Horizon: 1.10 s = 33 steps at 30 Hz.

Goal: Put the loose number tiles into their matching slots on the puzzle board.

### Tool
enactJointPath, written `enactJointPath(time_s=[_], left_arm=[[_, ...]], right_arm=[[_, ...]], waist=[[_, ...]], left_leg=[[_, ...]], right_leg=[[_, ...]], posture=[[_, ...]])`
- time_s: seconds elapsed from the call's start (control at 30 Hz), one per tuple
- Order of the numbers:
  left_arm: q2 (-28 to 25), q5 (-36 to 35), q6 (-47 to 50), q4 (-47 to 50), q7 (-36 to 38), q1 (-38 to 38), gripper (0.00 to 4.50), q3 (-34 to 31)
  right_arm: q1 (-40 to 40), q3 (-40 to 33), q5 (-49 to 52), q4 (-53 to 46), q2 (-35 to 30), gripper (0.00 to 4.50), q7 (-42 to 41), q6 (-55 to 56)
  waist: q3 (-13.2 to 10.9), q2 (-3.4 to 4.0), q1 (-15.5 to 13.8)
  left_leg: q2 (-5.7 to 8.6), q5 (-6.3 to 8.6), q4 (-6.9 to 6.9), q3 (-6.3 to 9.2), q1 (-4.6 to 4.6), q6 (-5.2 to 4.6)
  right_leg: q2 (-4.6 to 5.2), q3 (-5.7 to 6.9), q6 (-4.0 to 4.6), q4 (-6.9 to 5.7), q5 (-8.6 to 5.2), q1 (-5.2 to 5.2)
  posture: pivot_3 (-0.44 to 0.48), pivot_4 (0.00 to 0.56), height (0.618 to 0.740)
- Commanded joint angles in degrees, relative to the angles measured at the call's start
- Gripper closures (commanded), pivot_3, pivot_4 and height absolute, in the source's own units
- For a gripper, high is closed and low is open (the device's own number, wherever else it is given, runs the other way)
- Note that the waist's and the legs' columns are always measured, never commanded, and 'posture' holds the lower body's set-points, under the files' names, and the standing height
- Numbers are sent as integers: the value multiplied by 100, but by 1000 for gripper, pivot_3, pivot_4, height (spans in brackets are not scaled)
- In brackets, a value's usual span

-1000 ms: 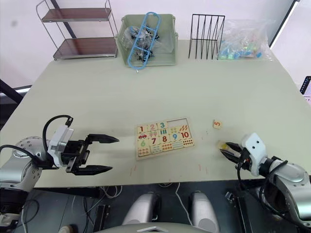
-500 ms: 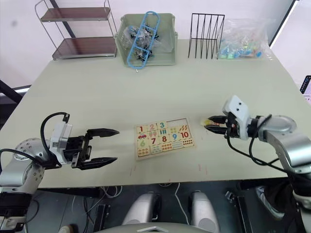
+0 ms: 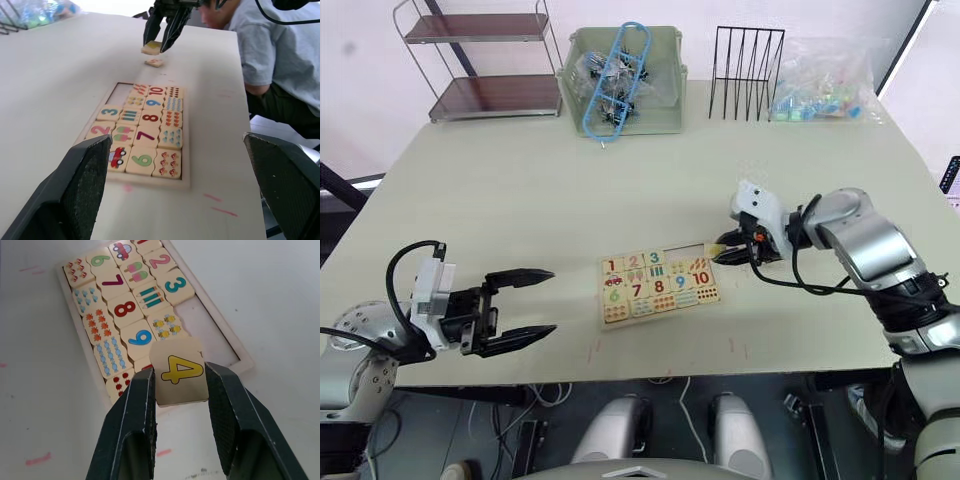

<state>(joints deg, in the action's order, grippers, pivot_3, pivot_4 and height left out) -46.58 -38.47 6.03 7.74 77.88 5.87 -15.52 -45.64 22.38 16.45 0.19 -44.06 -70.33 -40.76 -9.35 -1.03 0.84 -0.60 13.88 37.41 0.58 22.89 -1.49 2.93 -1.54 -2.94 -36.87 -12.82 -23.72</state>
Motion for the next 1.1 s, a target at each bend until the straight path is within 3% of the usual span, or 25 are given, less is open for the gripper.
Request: enactJointPath(time_s=[0.03, 0.37, 1.1], left_arm=[[90, -116, 57, 416, -222, 211, 0, -284], [308, -71, 89, 772, -534, 543, 0, -407], [432, -74, 110, 1071, -887, 801, 0, -567]], right_arm=[[-455, 243, -273, 259, 162, 3603, -250, 84], [-1522, 711, -954, 1554, 1031, 3603, -580, 566], [-2179, 1154, -2269, 3114, 2181, 3603, -798, 1572]], waist=[[0, 0, 0], [-5, 7, 6], [-13, 20, 24]], left_leg=[[0, 0, 0, 0, 0, 0], [1, 0, -2, 3, 0, 0], [3, 0, -9, 2, 0, 1]], right_leg=[[1, 1, 1, 0, 0, 0], [2, 1, 3, -1, 0, -4], [3, 2, 5, -2, 4, -9]], posture=[[0, 150, 740], [0, 150, 740], [0, 150, 740]])
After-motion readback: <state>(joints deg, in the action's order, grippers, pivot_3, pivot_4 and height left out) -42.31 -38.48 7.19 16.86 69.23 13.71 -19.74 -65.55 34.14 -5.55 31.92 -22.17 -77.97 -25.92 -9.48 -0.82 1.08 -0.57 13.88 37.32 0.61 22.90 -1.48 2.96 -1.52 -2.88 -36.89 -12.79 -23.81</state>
